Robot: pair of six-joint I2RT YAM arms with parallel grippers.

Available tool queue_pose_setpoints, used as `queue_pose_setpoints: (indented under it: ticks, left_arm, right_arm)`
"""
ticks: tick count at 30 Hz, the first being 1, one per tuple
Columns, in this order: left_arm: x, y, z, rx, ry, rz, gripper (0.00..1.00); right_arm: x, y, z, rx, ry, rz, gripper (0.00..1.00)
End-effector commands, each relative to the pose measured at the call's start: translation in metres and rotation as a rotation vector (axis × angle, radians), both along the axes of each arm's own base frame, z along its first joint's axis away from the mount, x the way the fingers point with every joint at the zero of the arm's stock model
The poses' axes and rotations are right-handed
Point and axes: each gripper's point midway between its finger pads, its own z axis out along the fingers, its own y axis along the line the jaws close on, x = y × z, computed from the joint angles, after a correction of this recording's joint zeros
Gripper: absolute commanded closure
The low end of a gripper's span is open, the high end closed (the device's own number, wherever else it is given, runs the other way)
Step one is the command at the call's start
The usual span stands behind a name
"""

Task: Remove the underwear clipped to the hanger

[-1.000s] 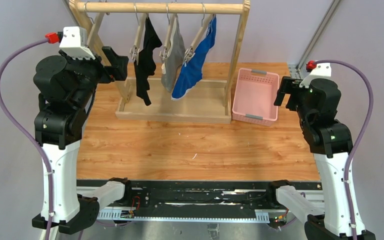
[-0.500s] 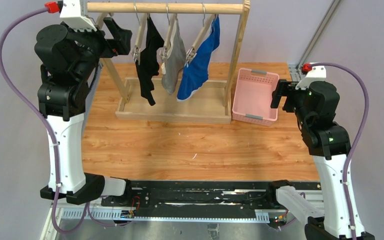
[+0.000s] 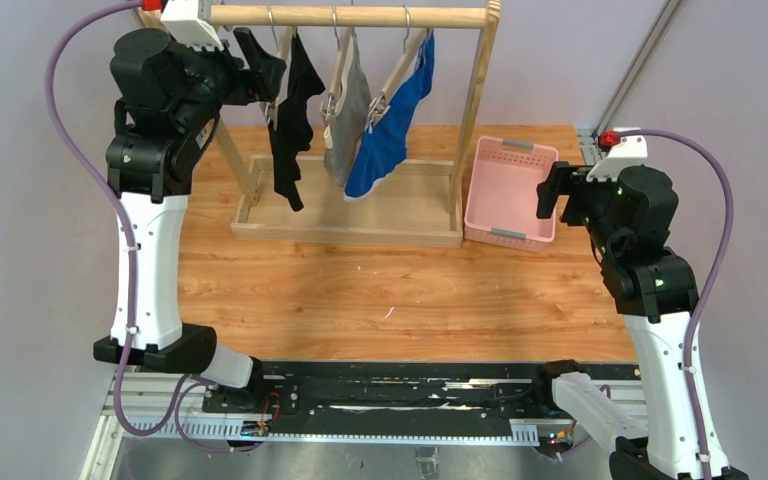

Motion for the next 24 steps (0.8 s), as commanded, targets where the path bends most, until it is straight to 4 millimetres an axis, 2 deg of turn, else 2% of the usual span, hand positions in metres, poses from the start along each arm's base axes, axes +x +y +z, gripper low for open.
queue_pose_setpoints:
  ticks: [1,13,24]
  left_arm:
    - [0.002,-0.009,0.008,0.011,-0.035,-0.049,0.21]
    - [0.015,-0.003,-0.008,0.050,-0.010,-0.011,0.41]
    - [0.029,-0.007,-0.024,0.058,0.025,-0.022,0.43]
  right_arm:
    - [-0.001,0.006,0.006,0.023,-0.040,0.027,0.15]
    - [0.002,0.012,0.003,0.043,-0.044,0.053,0.16]
    - [0.000,0.013,0.003,0.038,-0.052,0.063,0.16]
